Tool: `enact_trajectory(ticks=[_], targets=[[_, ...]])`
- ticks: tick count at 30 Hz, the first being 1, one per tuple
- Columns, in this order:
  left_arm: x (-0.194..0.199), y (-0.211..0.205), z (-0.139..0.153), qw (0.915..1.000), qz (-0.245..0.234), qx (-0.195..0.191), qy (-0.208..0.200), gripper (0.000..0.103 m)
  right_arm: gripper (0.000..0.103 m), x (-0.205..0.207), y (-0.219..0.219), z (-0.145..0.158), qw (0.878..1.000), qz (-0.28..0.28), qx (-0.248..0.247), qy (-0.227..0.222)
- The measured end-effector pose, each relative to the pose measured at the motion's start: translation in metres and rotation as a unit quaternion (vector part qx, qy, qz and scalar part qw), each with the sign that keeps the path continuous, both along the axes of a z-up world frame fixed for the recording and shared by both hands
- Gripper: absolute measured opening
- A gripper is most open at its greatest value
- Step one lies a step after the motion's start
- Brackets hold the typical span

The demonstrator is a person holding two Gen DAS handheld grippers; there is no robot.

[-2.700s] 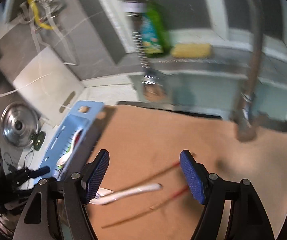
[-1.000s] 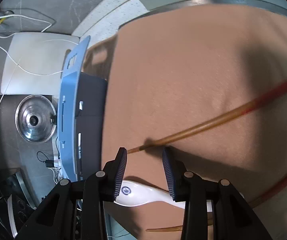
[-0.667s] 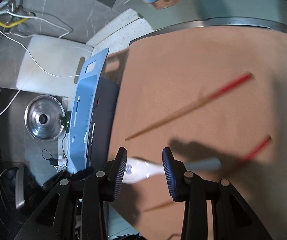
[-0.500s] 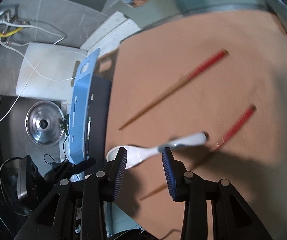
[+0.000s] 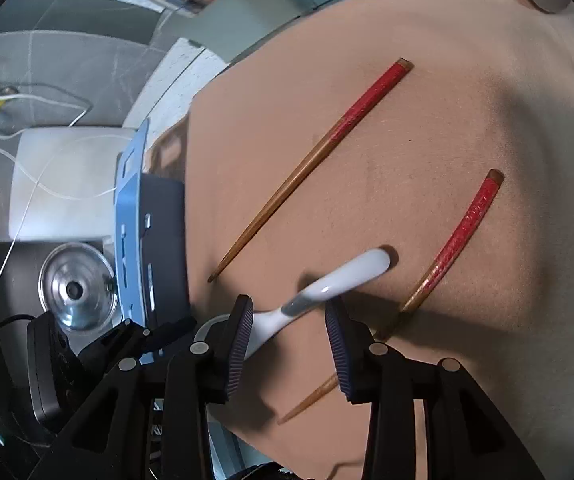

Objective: Organize utensils
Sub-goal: 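Lower the left tool onto the white ceramic spoon bowl, then close the left gripper on the white spoon and lift it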

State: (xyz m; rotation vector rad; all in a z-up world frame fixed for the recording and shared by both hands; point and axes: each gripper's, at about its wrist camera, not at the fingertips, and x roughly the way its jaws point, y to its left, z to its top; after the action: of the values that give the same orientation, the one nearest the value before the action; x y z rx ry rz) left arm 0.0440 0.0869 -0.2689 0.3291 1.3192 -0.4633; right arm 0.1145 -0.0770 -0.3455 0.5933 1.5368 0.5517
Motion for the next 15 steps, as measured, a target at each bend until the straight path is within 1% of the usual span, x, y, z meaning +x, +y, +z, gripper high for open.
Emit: enact_trajectory(ticks=[4, 8, 10, 11, 13, 15], targets=[[0.004, -0.003, -0.003, 0.9999, -0.015, -0.005, 0.003, 0.054, 0.034, 0.005, 0.002, -0.002, 1.0, -0.011, -0.005, 0.005], [0.01, -0.005, -0.008, 0.9997, -0.021, -0.011, 0.009, 0.039, 0.034, 0.01, 0.004, -0.005, 1.0, -0.021, -0.01, 0.01], [0.009, -0.007, -0.01, 0.9996, -0.023, -0.012, 0.011, 0.038, 0.034, 0.012, 0.004, -0.005, 1.0, -0.023, -0.013, 0.01], [0.01, -0.008, -0.011, 0.9995, -0.025, -0.015, 0.014, 0.035, 0.034, 0.013, 0.005, -0.005, 1.0, -0.023, -0.014, 0.01], [0.01, -0.008, -0.011, 0.9994, -0.027, -0.015, 0.016, 0.035, 0.034, 0.014, 0.006, -0.004, 1.0, -0.022, -0.017, 0.008], [0.012, -0.008, -0.012, 0.9991, -0.021, -0.027, 0.024, 0.035, 0.034, 0.016, 0.008, -0.003, 1.0, -0.019, -0.021, 0.004]])
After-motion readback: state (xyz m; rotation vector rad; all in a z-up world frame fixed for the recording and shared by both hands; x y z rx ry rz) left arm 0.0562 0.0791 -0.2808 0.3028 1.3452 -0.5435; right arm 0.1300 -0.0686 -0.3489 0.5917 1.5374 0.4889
